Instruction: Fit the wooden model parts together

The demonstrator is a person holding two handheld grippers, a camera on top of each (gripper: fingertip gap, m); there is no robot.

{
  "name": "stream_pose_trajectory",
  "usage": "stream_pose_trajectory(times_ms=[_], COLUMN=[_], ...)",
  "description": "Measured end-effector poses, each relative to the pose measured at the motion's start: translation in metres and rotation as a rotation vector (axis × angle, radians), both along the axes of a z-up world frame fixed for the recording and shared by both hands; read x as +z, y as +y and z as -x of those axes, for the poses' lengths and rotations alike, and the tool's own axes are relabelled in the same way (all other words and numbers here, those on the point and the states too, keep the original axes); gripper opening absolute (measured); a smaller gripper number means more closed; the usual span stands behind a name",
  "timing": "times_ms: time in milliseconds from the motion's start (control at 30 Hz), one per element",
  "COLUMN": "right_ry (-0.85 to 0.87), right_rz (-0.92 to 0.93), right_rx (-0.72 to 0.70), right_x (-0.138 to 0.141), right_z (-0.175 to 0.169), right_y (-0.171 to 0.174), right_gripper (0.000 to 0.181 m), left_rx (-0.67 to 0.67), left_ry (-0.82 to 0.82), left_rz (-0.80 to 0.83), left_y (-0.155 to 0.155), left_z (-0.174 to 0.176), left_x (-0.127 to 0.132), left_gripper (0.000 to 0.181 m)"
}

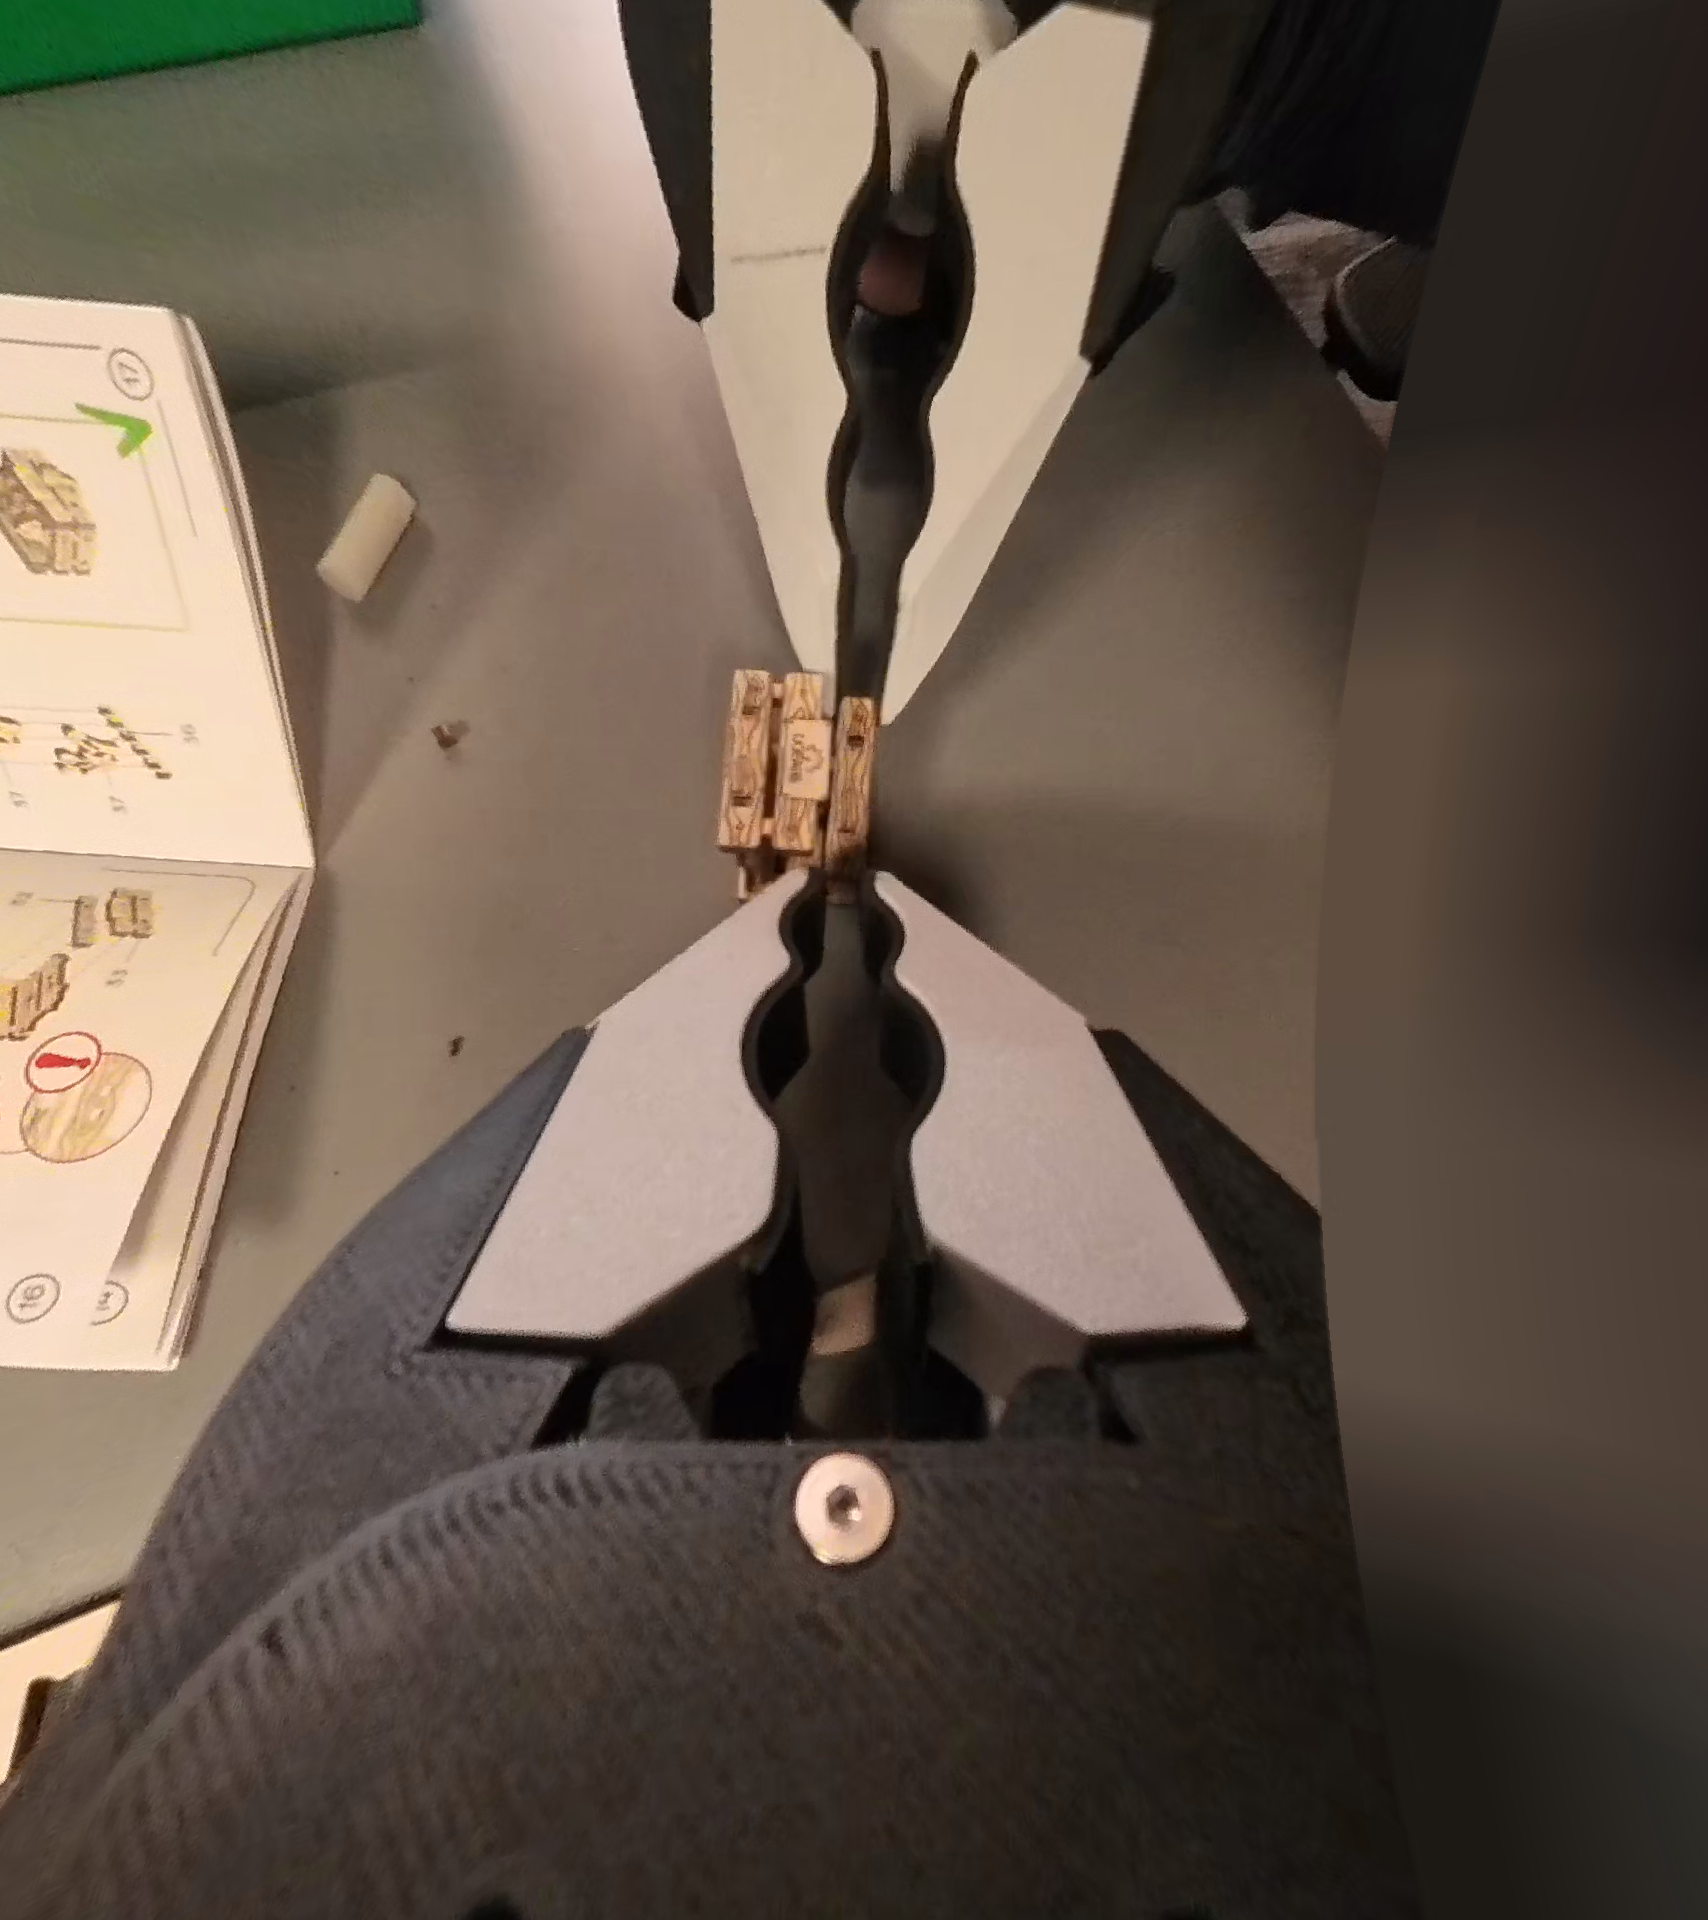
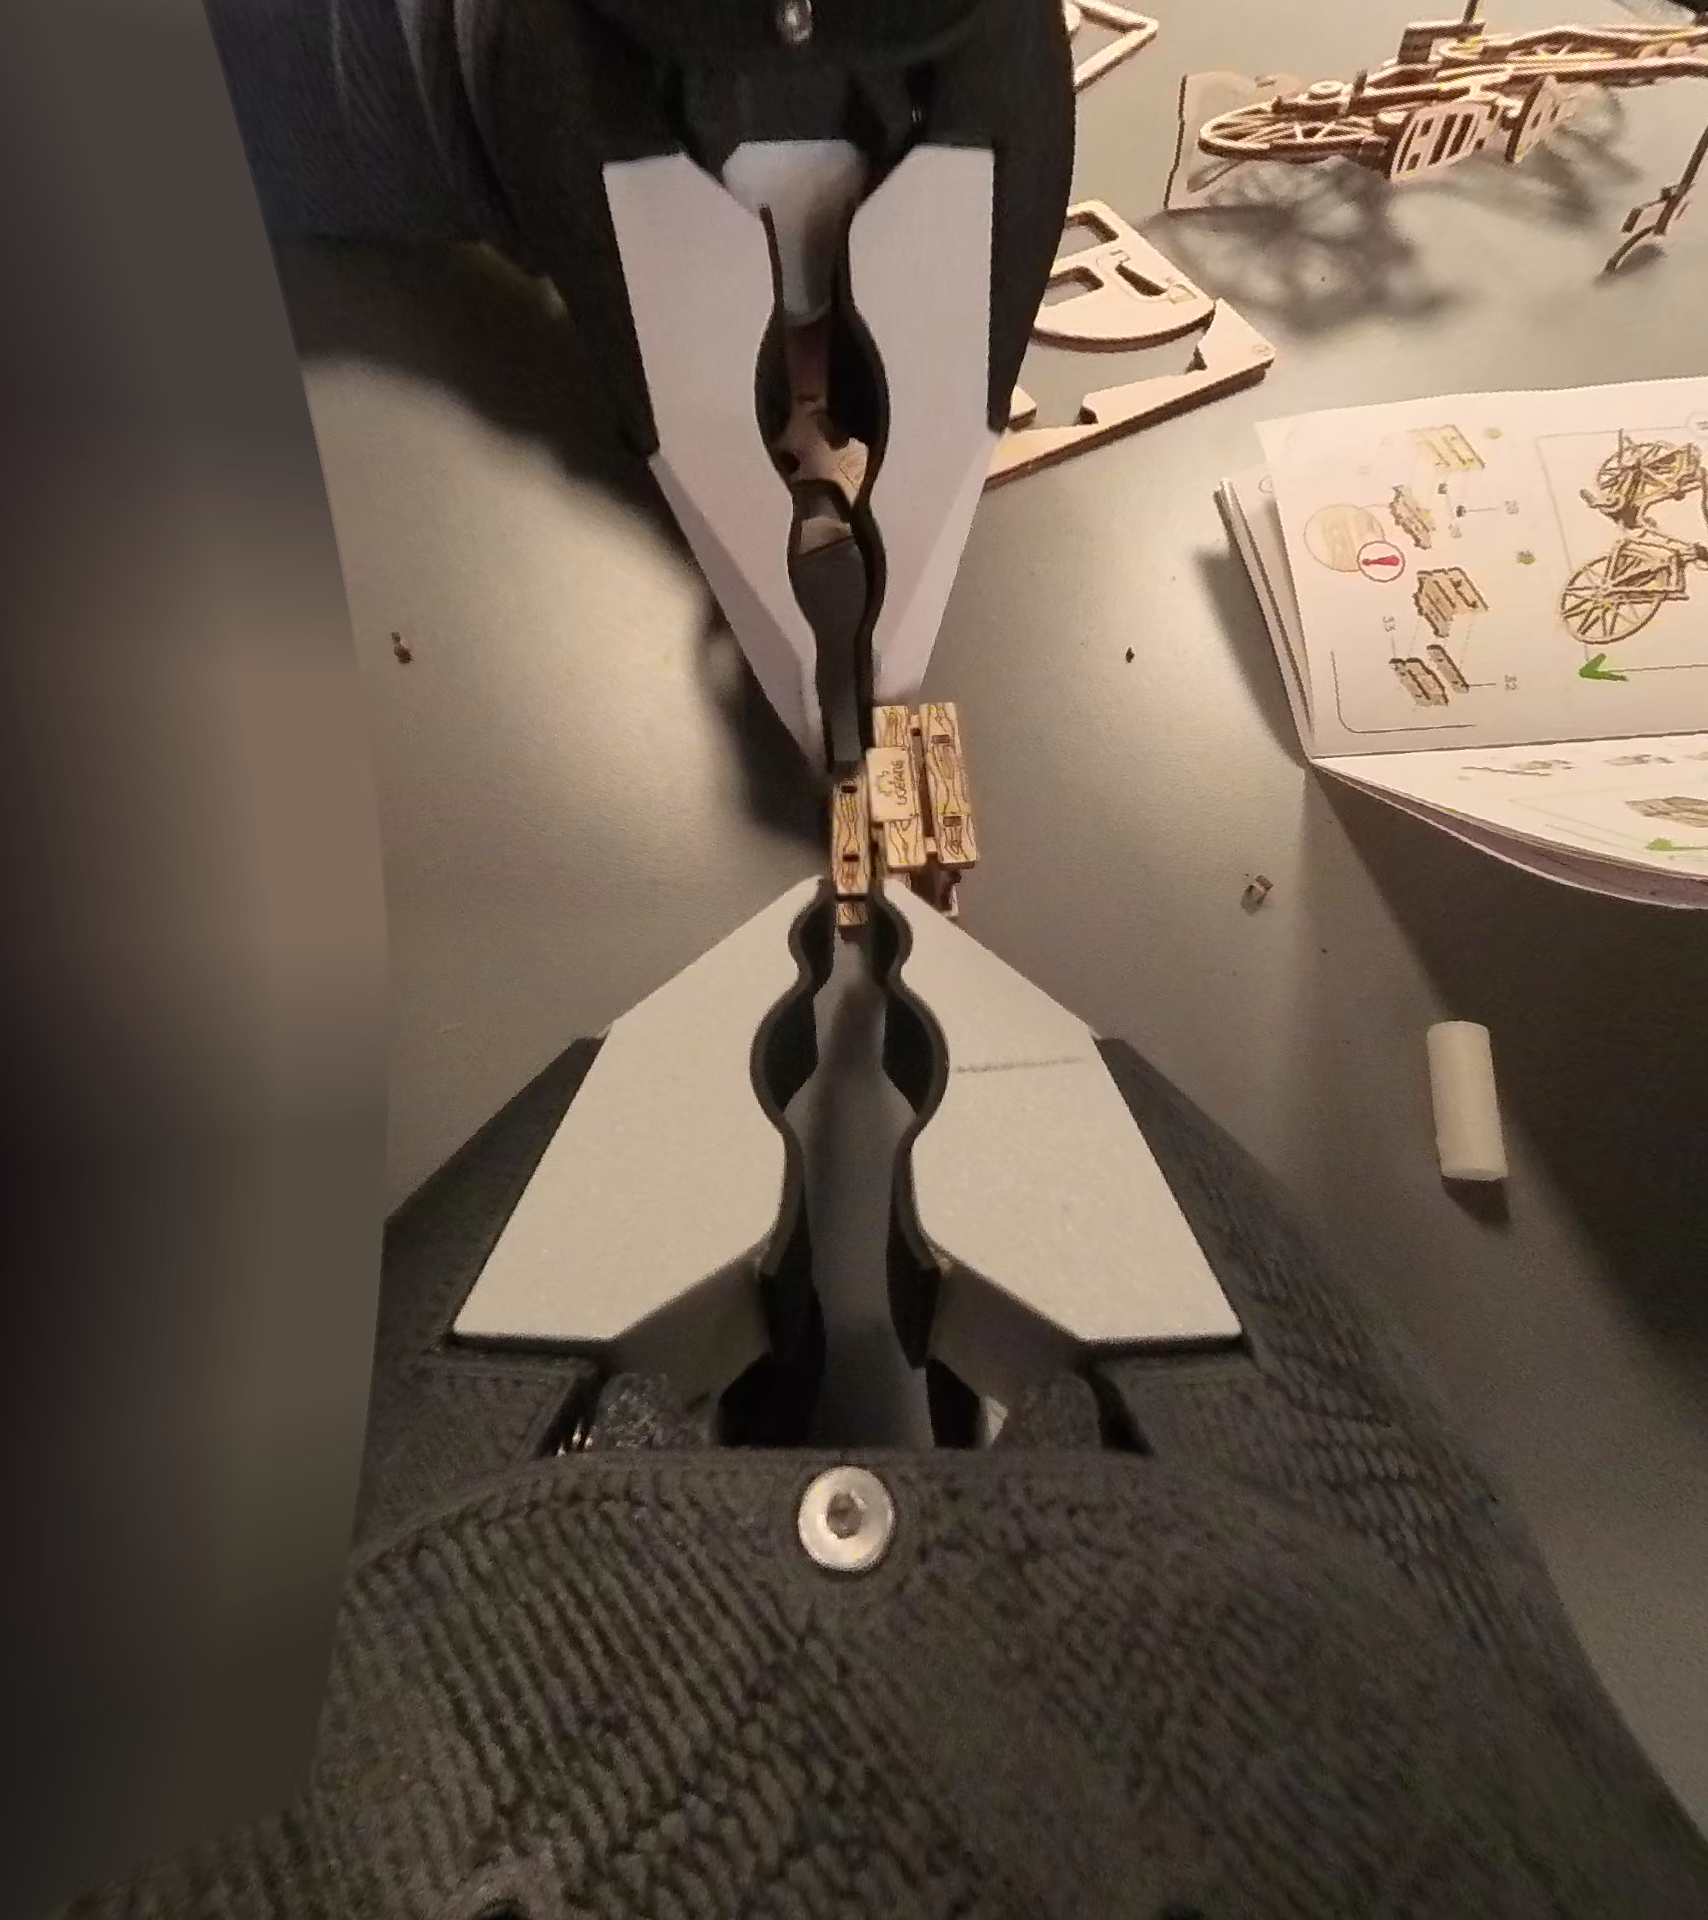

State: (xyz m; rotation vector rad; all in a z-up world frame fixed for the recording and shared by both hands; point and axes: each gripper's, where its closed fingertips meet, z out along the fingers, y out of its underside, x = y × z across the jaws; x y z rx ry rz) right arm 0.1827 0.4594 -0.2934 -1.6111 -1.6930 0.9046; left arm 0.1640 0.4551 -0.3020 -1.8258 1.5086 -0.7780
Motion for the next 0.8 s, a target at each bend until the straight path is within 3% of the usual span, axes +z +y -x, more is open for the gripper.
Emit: stream_pose_trajectory(times_ms=[33,800], right_ry=[-0.007,-0.053], right_rz=[0.0,0.034], right_rx=[0.0,0.04], right_x=[-0.001,-0.0077], right_z=[-0.0003,0.0012], right_y=[0.0005,0.0006], right_gripper=[0.004,0.004], left_rx=[0.006,0.016], left_ry=[-0.005,0.007], left_rz=[0.003,0.033], left_y=[0.0009,-0.001], left_z=[0.0001,0.0025], left_x=[0.0006,-0.0023], left_gripper=[0.004,0.004])
